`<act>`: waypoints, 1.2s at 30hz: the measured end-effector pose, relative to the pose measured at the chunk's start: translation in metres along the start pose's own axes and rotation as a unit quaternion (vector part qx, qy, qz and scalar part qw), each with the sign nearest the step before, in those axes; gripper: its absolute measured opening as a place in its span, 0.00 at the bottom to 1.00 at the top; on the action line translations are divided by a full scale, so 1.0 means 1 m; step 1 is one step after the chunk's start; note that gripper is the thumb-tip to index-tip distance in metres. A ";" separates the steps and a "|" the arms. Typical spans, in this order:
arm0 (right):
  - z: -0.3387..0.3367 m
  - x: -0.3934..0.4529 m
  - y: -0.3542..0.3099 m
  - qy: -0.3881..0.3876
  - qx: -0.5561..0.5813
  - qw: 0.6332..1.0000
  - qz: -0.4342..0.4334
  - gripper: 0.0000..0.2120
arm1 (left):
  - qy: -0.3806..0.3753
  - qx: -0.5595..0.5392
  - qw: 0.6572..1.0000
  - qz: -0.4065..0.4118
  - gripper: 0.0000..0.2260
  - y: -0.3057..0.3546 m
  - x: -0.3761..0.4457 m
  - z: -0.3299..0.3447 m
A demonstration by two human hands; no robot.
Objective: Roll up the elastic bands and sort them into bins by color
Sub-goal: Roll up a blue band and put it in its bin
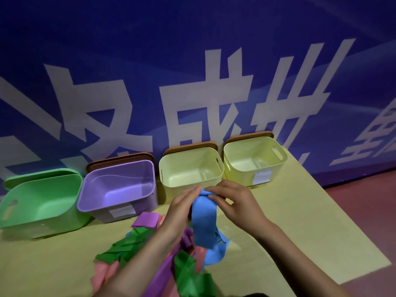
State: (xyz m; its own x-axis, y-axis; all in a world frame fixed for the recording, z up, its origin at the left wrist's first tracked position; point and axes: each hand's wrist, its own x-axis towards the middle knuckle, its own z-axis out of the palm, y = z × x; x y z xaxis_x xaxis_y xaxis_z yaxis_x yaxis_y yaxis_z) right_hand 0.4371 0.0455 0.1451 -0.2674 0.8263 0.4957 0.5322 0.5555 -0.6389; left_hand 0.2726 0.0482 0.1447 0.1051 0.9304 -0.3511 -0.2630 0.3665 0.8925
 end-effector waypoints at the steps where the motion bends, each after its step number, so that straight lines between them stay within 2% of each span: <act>1: -0.003 0.001 0.002 -0.011 -0.004 1.000 -0.002 0.12 | 0.003 -0.001 1.000 -0.001 0.13 0.000 0.003 0.002; 3: -0.010 0.004 0.003 -0.043 0.029 0.998 0.023 0.14 | 0.010 0.005 1.000 0.000 0.11 -0.001 0.006 0.005; 7: -0.012 0.007 -0.002 -0.058 0.153 0.973 0.163 0.13 | 0.000 0.051 0.998 0.037 0.07 0.002 0.008 0.006; 10: -0.004 0.011 -0.001 -0.049 0.184 0.953 0.238 0.08 | -0.014 0.141 0.986 0.090 0.15 0.002 0.010 0.003; 13: -0.001 0.015 0.001 -0.044 0.179 0.950 0.253 0.06 | -0.014 0.209 0.970 0.127 0.10 0.001 0.012 0.002; 20: 0.002 0.020 0.005 -0.041 0.195 0.944 0.261 0.06 | -0.019 0.278 0.941 0.192 0.13 0.003 0.020 -0.001; 24: 0.000 0.016 0.005 -0.032 0.218 0.938 0.268 0.04 | -0.026 0.281 0.936 0.211 0.20 0.002 0.021 0.002; 27: -0.001 0.012 0.003 -0.020 0.234 0.932 0.275 0.06 | -0.029 0.265 0.939 0.218 0.18 0.002 0.017 0.006; 29: -0.003 0.011 -0.001 -0.009 0.245 0.931 0.272 0.07 | -0.027 0.223 0.954 0.199 0.16 0.003 0.014 0.008; 32: -0.007 0.010 -0.009 0.013 0.268 0.928 0.259 0.06 | -0.025 0.109 0.989 0.096 0.07 0.004 0.008 0.012; 34: -0.008 0.009 -0.012 0.030 0.270 0.929 0.250 0.04 | -0.028 0.060 0.997 0.032 0.12 0.004 0.001 0.012; 36: -0.007 0.005 -0.014 0.042 0.256 0.936 0.238 0.04 | -0.017 0.062 0.998 0.008 0.13 0.001 -0.007 0.013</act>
State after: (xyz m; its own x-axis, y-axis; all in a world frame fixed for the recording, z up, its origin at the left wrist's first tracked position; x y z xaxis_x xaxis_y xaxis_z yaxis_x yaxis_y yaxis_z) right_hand 0.4342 0.0416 0.1605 -0.0233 0.9932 0.1142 0.1152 0.1161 -0.9865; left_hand 0.2839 0.0422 0.1520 0.1346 0.9349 -0.3282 -0.1451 0.3463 0.9268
